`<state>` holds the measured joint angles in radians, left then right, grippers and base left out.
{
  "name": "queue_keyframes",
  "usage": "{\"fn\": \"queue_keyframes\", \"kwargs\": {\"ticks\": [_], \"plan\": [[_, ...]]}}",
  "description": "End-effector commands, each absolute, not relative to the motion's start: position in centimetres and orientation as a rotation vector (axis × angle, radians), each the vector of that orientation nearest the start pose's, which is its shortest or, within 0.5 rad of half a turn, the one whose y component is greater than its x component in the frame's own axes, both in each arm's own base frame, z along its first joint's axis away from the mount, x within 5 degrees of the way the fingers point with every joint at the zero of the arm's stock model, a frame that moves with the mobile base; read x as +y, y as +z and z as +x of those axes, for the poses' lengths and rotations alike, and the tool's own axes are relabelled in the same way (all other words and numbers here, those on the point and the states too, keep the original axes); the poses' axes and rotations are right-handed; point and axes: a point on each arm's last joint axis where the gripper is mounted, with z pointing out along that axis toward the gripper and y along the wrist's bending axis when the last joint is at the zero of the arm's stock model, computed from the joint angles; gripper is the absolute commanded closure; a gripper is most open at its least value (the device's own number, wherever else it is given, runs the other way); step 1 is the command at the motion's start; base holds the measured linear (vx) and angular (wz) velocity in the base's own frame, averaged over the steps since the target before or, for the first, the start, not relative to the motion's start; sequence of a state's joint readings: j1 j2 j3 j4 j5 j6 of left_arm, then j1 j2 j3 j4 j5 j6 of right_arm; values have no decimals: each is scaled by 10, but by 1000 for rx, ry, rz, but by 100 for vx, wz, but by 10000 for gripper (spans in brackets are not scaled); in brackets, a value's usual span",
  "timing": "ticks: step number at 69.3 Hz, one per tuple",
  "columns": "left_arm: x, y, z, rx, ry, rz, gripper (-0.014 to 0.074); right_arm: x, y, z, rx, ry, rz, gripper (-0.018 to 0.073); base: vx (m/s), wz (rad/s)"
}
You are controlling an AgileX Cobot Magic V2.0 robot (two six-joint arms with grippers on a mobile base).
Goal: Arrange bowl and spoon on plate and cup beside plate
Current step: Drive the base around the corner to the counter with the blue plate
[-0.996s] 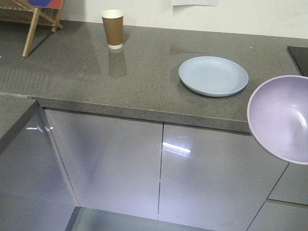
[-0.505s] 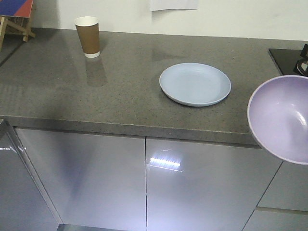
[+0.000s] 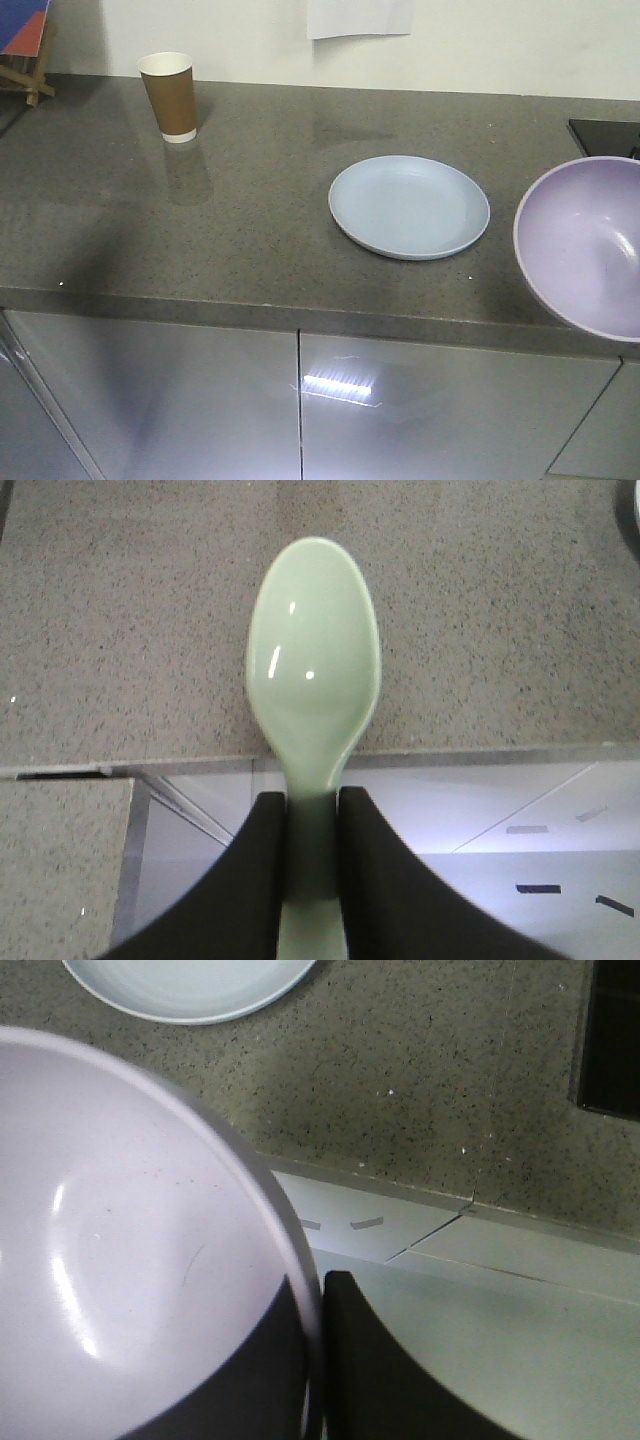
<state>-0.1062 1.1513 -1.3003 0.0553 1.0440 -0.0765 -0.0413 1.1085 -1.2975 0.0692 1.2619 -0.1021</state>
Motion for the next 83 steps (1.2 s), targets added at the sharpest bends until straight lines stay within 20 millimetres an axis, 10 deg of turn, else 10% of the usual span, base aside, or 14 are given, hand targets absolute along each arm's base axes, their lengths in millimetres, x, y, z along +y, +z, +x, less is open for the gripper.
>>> {"fn": "queue_keyframes", "kwargs": {"ticks": [1, 83], "plan": [[-19, 427, 219, 2276, -29, 42, 603, -2, 420, 190, 2475, 34, -72, 565, 17, -1], [-19, 427, 219, 2276, -29, 42, 603, -2, 420, 190, 2474, 34, -72, 565, 15, -4]]}}
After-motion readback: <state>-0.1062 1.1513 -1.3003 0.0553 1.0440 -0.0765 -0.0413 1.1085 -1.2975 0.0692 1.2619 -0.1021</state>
